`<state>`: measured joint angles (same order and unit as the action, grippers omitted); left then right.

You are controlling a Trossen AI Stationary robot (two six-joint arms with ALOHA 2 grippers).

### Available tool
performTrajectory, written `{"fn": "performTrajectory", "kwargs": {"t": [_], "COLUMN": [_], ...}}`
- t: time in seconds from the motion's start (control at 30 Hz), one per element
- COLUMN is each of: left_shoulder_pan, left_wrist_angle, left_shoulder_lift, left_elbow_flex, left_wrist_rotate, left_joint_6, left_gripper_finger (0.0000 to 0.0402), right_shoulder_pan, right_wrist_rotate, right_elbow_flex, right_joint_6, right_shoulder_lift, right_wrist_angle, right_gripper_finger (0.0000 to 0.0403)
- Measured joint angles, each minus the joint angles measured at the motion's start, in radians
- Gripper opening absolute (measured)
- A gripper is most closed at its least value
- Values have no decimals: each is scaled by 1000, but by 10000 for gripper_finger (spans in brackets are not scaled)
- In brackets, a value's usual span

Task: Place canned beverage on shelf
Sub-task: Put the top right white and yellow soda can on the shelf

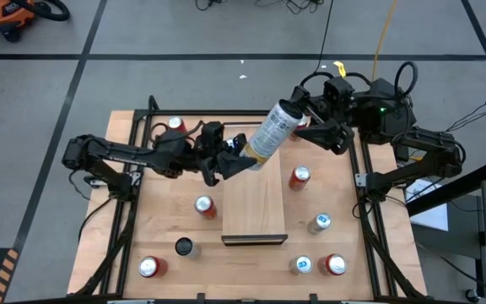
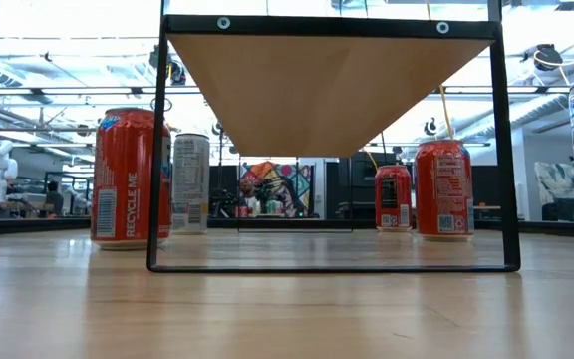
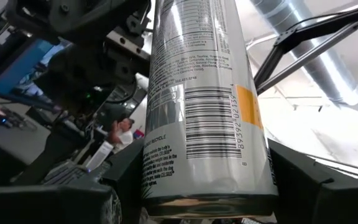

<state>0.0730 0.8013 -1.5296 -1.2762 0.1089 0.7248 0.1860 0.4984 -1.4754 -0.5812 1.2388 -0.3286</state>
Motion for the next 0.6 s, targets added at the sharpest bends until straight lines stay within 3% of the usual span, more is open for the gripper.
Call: {"fn": "performTrajectory", "kwargs": {"t": [0.3,0.6], "left_shoulder_pan": [-2,-1], "left_wrist_angle": [-37,-49], "left_shoulder_lift": [-2,-1], "left_elbow_flex": [0,0], "left_wrist_rotate": [-8,-28], "left_joint_6": [0,0], "left_gripper_finger": [253,254], "right_shoulder_pan": [-5,-5], "right_wrist_rotate": [4,7], "right_elbow_flex": [0,0], "right_joint_6": [1,-6], "right_shoulder_lift": [14,32], "right_wrist_angle": [3,-3], "right_gripper_finger": [316,246]}}
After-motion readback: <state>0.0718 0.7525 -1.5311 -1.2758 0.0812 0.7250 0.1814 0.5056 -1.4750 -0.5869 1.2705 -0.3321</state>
